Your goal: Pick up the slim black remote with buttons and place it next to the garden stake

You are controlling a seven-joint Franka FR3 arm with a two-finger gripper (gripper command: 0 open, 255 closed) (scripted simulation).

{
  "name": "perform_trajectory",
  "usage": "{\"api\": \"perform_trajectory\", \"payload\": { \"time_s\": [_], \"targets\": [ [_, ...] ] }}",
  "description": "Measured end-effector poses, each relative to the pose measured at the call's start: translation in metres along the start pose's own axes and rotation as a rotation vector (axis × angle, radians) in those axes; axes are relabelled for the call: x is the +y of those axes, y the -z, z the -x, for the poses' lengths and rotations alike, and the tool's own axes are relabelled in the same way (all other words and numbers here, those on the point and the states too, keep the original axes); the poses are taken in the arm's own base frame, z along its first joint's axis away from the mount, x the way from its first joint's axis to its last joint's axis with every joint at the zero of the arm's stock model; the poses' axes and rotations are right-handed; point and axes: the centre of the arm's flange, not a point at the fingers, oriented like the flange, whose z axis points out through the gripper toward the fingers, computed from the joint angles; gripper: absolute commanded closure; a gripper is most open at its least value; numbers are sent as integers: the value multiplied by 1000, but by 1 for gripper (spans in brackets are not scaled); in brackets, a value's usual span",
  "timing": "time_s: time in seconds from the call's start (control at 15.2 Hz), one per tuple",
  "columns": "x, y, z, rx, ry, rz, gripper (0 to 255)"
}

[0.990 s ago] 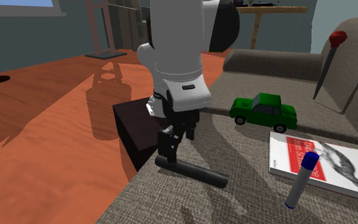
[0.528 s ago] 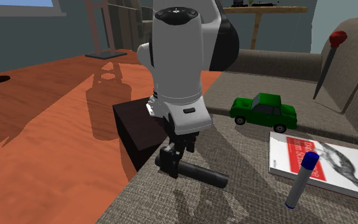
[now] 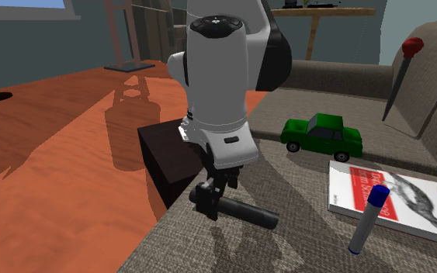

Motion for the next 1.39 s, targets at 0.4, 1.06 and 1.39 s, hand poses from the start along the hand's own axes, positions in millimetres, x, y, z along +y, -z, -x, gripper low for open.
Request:
{"api": "perform_trajectory", "payload": {
  "time_s": [0.4,1.06,1.39],
  "targets": [
    [1,2,0,2,0,3,255],
    [-3,26,0,0,0,0,255],
    [-4,52,0,0,0,0,255]
  ]
}}
